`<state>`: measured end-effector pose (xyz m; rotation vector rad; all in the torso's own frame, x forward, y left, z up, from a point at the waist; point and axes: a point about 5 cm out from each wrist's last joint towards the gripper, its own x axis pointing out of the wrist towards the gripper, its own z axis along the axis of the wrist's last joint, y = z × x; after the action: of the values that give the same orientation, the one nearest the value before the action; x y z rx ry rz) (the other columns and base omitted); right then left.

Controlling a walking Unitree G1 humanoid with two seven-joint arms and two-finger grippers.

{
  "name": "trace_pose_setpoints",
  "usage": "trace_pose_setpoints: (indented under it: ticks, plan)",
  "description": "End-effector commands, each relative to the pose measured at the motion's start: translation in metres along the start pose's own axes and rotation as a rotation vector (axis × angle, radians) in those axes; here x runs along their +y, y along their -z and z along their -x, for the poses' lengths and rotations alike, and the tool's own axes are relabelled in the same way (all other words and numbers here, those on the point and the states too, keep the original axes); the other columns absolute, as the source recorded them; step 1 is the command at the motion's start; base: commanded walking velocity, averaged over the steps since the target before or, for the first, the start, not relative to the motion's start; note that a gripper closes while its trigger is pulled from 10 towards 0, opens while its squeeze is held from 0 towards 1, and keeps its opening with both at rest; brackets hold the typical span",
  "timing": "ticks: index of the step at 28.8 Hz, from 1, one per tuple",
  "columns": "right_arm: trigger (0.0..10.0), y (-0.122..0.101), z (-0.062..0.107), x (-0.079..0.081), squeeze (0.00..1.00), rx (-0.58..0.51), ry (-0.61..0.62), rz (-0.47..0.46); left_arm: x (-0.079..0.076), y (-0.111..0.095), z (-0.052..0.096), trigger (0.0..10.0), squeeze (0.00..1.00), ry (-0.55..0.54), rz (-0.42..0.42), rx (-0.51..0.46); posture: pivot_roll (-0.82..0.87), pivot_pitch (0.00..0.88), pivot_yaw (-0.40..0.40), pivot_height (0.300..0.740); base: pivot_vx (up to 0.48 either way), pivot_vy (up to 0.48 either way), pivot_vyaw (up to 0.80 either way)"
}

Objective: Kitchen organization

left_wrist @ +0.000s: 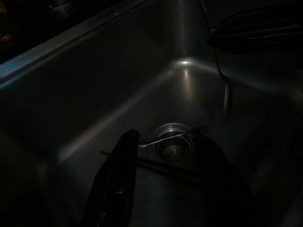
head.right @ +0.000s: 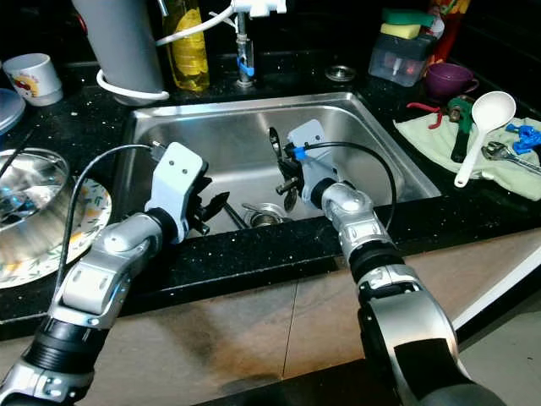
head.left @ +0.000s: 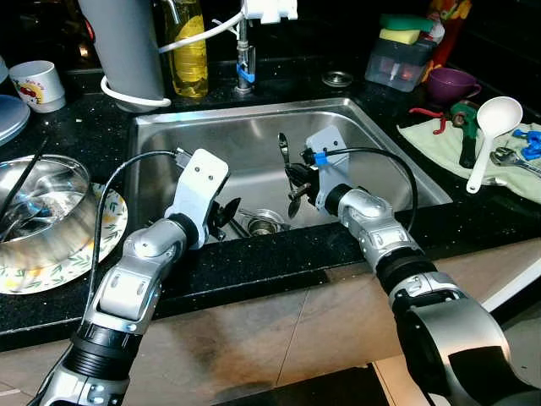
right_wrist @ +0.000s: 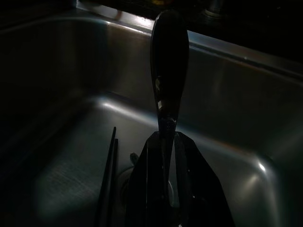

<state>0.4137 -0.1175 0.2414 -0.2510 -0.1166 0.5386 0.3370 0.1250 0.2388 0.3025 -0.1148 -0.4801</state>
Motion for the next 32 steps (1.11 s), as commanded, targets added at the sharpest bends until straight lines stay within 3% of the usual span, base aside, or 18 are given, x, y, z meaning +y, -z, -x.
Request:
trace_pose_setpoints:
  ticks: [1, 7, 13, 21, 24, 26, 29, 32]
  plan:
    - [10.0, 0.008, 0.002, 0.000, 0.00, 0.028, 0.010, -0.012, -0.007, 0.010, 0.001, 10.0, 0.00, 0.041, 0.012, 0.046, -0.02, 0.198, -0.018, 0.740, 0.000, 0.000, 0.00]
    - [10.0, 0.003, 0.000, -0.001, 0.00, 0.006, 0.021, -0.019, -0.007, 0.006, 0.002, 10.0, 0.00, 0.057, 0.044, 0.029, -0.02, 0.195, -0.016, 0.740, 0.000, 0.000, 0.00]
    - [10.0, -0.007, -0.004, 0.001, 0.00, 0.001, -0.042, 0.039, -0.012, -0.008, 0.000, 10.0, 0.00, 0.160, 0.078, 0.003, -0.02, 0.193, -0.015, 0.740, 0.000, 0.000, 0.00]
    - [10.0, -0.033, -0.008, -0.006, 0.00, -0.045, -0.059, 0.122, -0.004, -0.023, -0.006, 10.0, 0.00, 0.167, 0.032, 0.009, -0.02, 0.186, -0.010, 0.740, 0.000, 0.000, 0.00]
    - [10.0, -0.043, -0.010, -0.002, 0.00, -0.061, -0.122, 0.221, 0.001, -0.026, -0.005, 10.0, 0.00, 0.169, 0.016, 0.028, -0.02, 0.183, -0.010, 0.740, 0.000, 0.000, 0.00]
    - [10.0, -0.044, -0.010, -0.001, 0.00, -0.060, -0.133, 0.239, 0.002, -0.026, -0.005, 10.0, 0.00, 0.170, 0.012, 0.032, -0.02, 0.183, -0.010, 0.740, 0.000, 0.000, 0.00]
    - [10.0, -0.041, -0.012, 0.011, 0.00, -0.023, -0.242, 0.391, 0.007, -0.026, -0.003, 10.0, 0.00, 0.171, -0.015, 0.059, -0.02, 0.183, -0.010, 0.740, 0.000, 0.000, 0.00]
    - [10.0, -0.038, -0.012, 0.015, 0.00, 0.011, -0.297, 0.463, 0.010, -0.025, -0.002, 10.0, 0.00, 0.169, -0.022, 0.072, -0.02, 0.183, -0.011, 0.740, 0.000, 0.000, 0.00]
